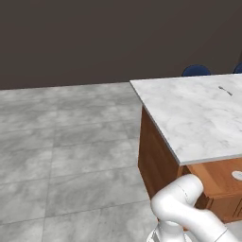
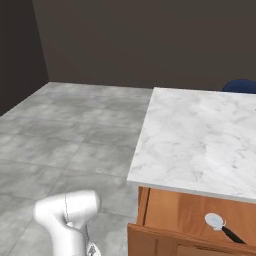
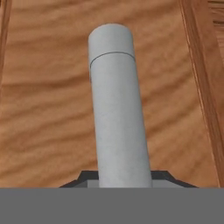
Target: Take the pizza cutter from the drawer on the right and place it on the dining counter for cutting.
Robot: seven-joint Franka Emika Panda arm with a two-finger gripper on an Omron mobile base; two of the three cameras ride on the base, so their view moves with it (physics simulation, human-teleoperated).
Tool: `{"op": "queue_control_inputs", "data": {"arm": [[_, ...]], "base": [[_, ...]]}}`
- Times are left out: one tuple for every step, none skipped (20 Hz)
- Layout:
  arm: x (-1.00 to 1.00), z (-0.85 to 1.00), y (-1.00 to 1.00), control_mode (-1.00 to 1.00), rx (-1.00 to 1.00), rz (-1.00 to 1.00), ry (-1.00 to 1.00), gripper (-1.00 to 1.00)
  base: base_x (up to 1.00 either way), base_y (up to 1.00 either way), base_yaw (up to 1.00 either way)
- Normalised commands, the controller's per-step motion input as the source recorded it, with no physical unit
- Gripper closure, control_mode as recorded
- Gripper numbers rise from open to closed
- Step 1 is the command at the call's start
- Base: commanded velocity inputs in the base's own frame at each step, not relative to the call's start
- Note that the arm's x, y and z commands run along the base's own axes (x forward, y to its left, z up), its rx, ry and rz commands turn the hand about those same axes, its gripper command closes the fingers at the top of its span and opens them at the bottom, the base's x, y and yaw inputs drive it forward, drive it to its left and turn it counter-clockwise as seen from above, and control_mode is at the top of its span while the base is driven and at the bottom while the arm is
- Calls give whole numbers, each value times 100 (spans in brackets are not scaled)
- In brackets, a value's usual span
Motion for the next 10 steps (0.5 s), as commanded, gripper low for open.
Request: {"op": "queue_control_inputs", "data": {"arm": [[-93,-11,-26,-100,0,0,0,100],[-89,-11,-25,-100,0,0,0,100],[-87,-10,-24,-100,0,0,0,100],[-87,-9,-25,-100,0,0,0,100],[-86,-9,-24,-100,0,0,0,100],[-84,-9,-23,-100,0,0,0,100],[-83,-7,-23,-100,0,0,0,100],[-81,-8,-23,-100,0,0,0,100],[-80,-9,-23,-100,0,0,0,100],[-79,-9,-22,-100,0,0,0,100]], "base": [[0,0,0],[0,0,0],[0,0,0],[0,0,0],[0,0,0],[0,0,0],[0,0,0],[0,0,0],[0,0,0],[0,0,0]]}}
